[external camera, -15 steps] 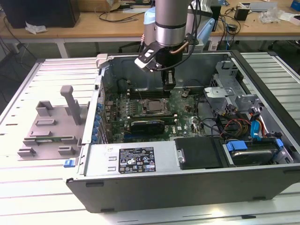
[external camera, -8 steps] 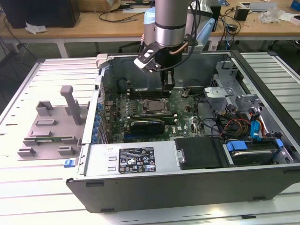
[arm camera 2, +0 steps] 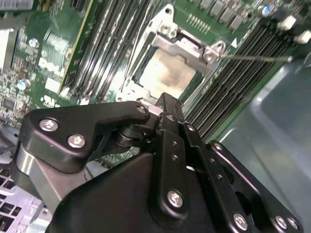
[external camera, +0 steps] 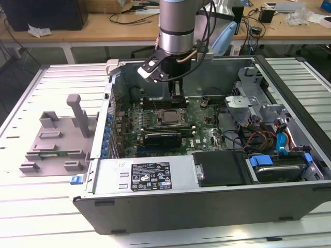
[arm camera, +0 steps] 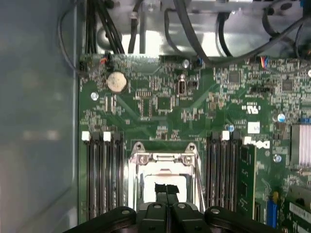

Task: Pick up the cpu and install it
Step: 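Close the cpu cover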

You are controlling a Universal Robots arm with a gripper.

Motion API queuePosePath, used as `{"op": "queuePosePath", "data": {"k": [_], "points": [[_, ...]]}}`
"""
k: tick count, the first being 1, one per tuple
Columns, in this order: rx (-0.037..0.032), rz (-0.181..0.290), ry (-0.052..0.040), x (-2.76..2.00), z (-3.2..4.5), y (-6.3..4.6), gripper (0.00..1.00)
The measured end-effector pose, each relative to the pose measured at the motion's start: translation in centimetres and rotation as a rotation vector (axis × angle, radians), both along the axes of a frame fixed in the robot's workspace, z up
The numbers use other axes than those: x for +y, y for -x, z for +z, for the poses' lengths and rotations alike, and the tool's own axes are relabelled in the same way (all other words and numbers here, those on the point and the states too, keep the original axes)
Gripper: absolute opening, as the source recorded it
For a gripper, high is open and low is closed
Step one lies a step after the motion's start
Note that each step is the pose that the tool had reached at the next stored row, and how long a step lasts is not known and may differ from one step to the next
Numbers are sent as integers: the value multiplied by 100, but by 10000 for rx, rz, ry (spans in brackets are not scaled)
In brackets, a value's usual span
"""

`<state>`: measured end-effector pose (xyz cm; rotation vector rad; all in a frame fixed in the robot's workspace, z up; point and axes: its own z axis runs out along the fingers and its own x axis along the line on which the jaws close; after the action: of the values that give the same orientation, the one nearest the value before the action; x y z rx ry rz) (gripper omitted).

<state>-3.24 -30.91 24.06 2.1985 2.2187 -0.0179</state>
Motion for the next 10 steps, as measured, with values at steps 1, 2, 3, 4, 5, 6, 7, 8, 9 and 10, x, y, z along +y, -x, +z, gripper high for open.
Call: {"op": "queuePosePath", "data": {"k": [1, 2, 3, 4, 5, 6, 7, 8, 9, 10], "points": [[0, 0, -1, -2, -3, 13, 11], [0, 0, 0, -4, -3, 17, 11], [1, 1, 3, -4, -2, 17, 11], [2, 1, 4, -9, -2, 18, 11], [1, 1, 4, -17, -2, 18, 11], [0, 1, 2, -18, -3, 18, 11], [2, 40, 3, -18, -2, 18, 11], [1, 291, 3, -18, -3, 17, 11], [1, 564, 2, -18, -4, 17, 11], [0, 770, 2, -18, -4, 17, 11]]}}
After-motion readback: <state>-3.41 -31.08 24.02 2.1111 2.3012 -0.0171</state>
